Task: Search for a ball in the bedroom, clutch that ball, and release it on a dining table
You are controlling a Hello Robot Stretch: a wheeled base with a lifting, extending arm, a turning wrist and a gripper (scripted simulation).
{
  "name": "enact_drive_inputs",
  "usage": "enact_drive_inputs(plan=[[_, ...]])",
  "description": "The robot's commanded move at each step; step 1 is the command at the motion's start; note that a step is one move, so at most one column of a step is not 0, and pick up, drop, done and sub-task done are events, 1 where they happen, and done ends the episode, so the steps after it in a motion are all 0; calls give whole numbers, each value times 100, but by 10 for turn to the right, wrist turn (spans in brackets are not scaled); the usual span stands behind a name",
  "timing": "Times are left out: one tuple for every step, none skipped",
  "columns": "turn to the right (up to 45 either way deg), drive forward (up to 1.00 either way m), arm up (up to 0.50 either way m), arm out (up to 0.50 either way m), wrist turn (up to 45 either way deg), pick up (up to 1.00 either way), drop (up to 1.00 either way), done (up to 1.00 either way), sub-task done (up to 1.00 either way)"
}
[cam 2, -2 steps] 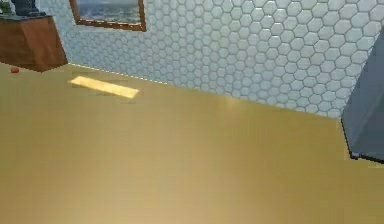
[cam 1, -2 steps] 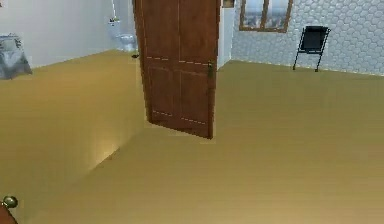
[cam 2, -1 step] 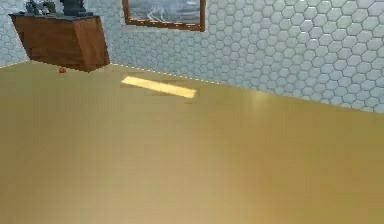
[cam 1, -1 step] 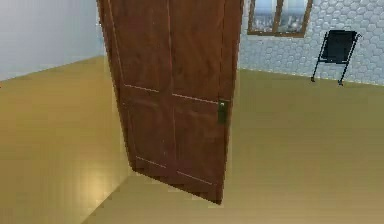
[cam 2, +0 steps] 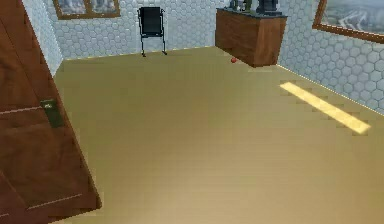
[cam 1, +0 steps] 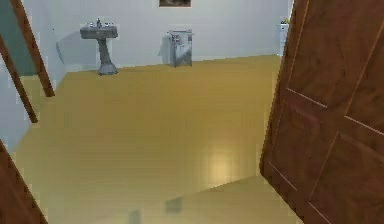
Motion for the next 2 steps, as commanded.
enact_drive_inputs(plan=[[-150, 0, 0, 0, 0, 0, 0, 0, 0], [0, 65, 0, 0, 0, 0, 0, 0, 0]])
